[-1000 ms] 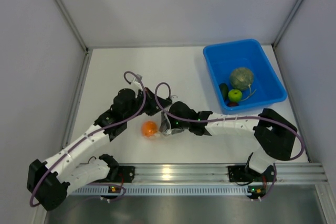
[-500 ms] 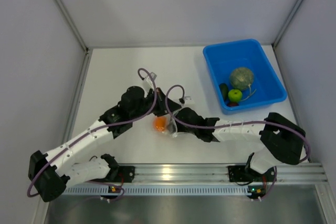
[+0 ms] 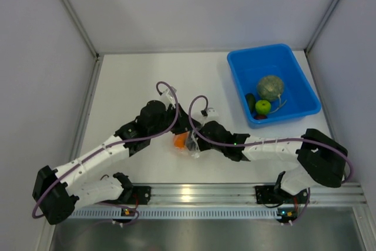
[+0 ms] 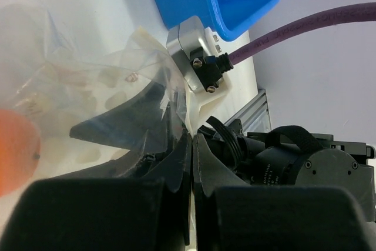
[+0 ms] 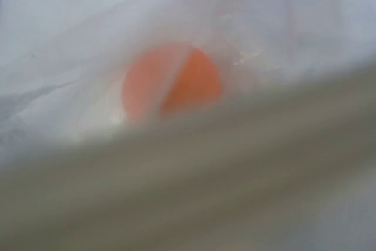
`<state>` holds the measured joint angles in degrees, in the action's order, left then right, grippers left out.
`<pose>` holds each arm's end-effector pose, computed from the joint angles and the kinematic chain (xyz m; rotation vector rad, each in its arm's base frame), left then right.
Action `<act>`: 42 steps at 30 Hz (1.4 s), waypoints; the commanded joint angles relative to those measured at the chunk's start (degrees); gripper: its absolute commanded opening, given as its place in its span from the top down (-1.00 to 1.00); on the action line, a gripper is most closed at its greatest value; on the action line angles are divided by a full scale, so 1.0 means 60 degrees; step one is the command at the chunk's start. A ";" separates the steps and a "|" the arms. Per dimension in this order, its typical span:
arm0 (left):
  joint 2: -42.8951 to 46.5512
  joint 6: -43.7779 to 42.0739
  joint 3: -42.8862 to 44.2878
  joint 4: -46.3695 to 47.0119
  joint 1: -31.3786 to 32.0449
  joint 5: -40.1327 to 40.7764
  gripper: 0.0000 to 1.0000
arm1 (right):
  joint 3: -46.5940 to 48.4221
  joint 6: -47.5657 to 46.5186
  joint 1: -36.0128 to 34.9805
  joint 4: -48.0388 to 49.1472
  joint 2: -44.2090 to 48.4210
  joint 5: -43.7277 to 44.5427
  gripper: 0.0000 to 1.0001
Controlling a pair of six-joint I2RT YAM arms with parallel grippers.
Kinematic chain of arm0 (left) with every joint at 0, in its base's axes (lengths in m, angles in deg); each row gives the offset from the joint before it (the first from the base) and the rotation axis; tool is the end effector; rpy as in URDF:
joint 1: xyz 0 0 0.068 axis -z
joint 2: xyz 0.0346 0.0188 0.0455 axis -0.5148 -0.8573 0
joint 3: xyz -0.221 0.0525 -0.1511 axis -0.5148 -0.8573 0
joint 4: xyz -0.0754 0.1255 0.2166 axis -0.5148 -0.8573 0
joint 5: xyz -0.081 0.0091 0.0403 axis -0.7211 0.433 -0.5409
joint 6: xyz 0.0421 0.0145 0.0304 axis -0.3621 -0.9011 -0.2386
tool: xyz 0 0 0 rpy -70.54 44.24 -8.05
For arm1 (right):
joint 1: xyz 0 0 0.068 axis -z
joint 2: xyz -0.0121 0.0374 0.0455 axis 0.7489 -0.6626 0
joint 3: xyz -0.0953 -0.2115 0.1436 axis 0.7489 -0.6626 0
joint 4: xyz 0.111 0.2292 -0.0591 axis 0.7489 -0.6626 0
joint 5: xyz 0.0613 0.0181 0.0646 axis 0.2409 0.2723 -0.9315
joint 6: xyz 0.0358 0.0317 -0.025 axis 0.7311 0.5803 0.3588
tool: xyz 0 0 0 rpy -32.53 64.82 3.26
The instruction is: Open the zip-top bag and remove the fake food
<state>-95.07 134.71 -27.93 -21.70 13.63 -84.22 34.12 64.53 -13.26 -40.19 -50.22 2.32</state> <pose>0.1675 -0.1744 0.2922 -0.0591 2.1932 -1.2612 0.1470 0.2581 0.1884 -0.1792 2.2905 0.8322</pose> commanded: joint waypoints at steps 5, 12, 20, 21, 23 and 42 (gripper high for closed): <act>0.0051 -0.0045 0.0041 0.0418 0.0019 -0.0135 1.00 | 0.1066 -0.0386 -0.0107 0.1315 -0.0862 -0.0090 -0.39; 0.0051 0.0203 -0.0486 0.0901 0.0019 -0.0049 1.00 | 0.0934 0.0478 -0.0064 0.2824 -0.1331 -0.0397 -0.44; 0.1441 0.1492 -0.1891 0.1706 0.0019 0.1679 1.00 | 0.0043 0.2658 0.0024 0.3675 -0.1244 -0.0195 -0.39; 0.1820 0.1769 -0.2154 0.1808 0.0019 0.2043 1.00 | -0.0075 0.2763 0.0024 0.3748 -0.1098 -0.0019 -0.38; 0.2159 0.1990 -0.2302 0.1809 0.0019 0.2514 1.00 | -0.0005 0.2692 0.0024 0.3123 -0.0995 0.0391 -0.36; 0.3228 0.3338 -0.3574 0.2527 0.0327 0.3788 1.00 | 0.0786 0.1901 0.0259 0.1131 -0.0846 -0.1320 -0.53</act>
<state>-77.86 152.31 -46.12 -10.68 14.92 -65.33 34.69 78.39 -11.84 -32.12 -53.95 -0.98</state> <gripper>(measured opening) 0.020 0.758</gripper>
